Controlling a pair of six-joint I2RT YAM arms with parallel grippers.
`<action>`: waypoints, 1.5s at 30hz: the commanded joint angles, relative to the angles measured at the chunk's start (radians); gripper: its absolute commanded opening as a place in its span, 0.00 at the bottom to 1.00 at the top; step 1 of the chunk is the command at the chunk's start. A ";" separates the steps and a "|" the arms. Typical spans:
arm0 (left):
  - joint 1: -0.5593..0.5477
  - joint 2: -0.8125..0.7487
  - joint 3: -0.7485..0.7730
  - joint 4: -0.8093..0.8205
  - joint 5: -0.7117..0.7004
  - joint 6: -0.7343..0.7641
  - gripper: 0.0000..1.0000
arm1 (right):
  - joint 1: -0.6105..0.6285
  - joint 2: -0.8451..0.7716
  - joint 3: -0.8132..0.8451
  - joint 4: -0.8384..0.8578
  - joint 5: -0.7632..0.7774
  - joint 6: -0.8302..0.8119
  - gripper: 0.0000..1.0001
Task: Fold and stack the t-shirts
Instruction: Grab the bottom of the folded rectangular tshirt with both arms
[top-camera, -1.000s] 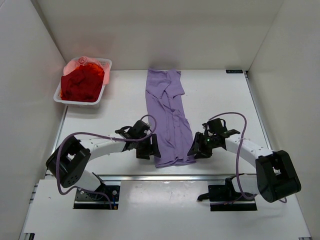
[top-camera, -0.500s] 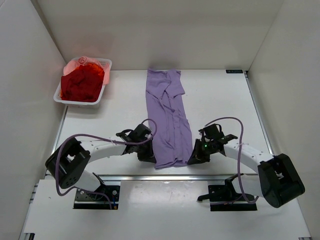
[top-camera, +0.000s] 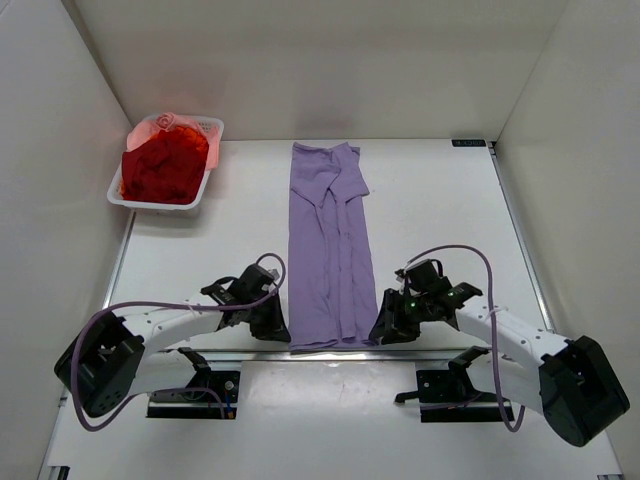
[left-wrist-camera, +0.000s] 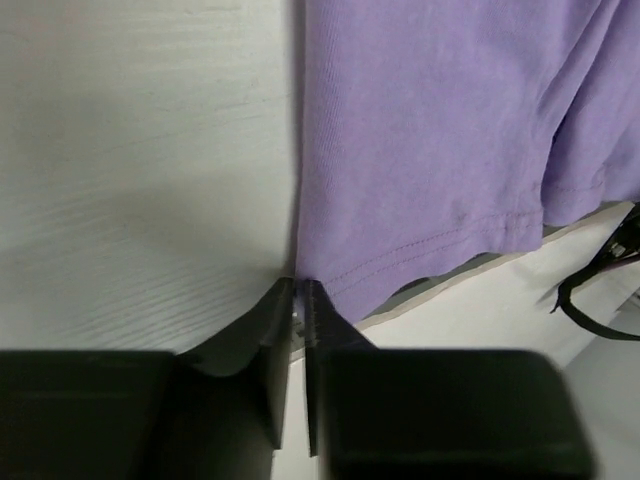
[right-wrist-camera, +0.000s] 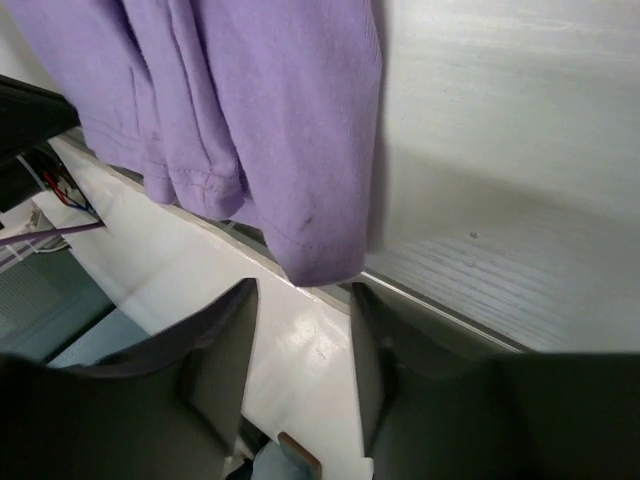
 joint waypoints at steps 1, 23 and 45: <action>-0.018 -0.002 0.024 -0.002 0.032 0.006 0.23 | -0.013 -0.049 0.016 -0.040 0.013 0.013 0.40; -0.035 0.001 -0.007 0.053 0.016 -0.044 0.12 | -0.001 0.108 0.033 0.051 0.026 -0.021 0.00; -0.044 -0.084 -0.005 -0.030 0.006 -0.060 0.00 | 0.084 0.051 0.025 0.007 0.003 0.034 0.00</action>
